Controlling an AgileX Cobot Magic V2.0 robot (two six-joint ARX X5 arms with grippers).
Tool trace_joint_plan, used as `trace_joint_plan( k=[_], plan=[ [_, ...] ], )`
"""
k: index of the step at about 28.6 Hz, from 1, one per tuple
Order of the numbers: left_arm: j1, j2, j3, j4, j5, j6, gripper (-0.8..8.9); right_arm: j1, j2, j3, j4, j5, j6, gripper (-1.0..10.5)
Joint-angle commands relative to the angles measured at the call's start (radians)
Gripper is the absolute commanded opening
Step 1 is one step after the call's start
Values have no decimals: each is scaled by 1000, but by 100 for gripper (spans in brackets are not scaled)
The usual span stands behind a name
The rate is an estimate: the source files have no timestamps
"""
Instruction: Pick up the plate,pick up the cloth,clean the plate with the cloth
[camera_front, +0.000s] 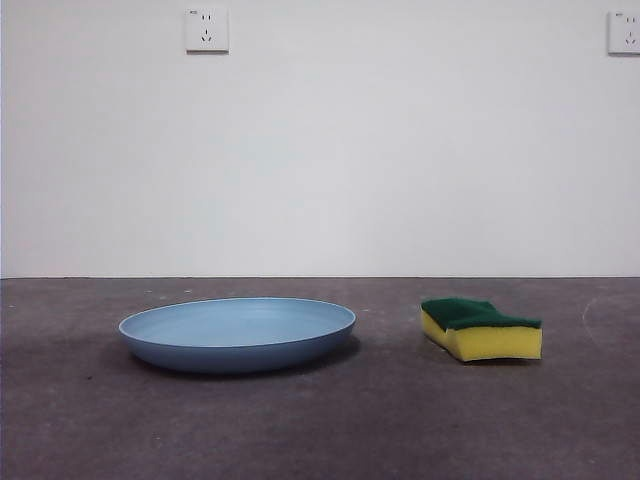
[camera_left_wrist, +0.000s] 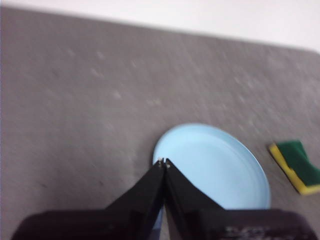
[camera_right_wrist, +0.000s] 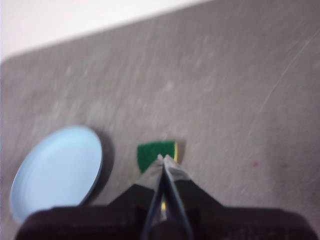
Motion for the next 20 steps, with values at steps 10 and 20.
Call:
trace_joint_plan(
  k=[10, 20],
  plan=[
    [0, 272, 127, -94, 126, 34, 317, 2, 261, 130, -127, -85, -107, 451],
    [-83, 649, 286, -57, 118, 36, 320, 2, 263, 130, -130, -85, -103, 445]
  ],
)
